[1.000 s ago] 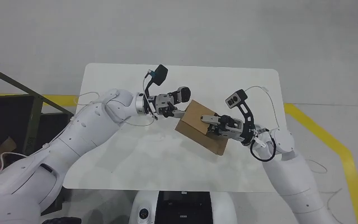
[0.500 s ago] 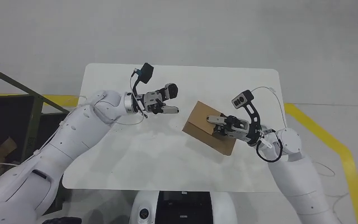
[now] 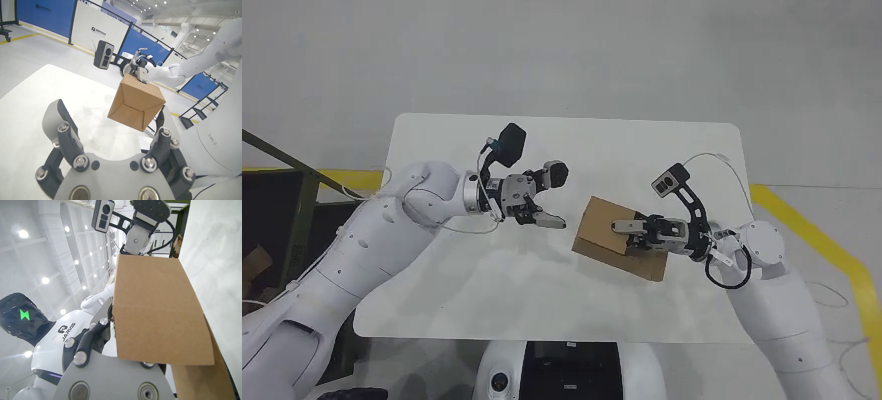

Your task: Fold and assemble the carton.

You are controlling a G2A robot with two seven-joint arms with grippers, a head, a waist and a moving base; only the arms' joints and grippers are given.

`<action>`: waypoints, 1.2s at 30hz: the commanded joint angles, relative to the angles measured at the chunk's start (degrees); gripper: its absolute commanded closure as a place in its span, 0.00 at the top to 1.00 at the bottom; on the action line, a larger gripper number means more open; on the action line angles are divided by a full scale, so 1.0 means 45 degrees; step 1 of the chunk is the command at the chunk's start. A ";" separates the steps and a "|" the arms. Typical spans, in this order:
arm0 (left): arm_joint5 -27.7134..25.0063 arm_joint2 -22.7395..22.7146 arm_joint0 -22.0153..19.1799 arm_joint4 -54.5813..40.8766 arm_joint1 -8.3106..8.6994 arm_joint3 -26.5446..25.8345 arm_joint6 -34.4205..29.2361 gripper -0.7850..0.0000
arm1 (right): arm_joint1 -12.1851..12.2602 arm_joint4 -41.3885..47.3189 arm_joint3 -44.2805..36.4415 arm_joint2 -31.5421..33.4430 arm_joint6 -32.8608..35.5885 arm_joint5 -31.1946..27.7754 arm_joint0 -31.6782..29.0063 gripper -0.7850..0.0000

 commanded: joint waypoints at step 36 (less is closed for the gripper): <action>0.0000 0.6882 -0.3996 0.8555 0.0765 0.1967 1.2181 1.00 | -0.0307 -0.0696 0.0961 -0.1673 -0.0558 -0.0691 0.1297 0.00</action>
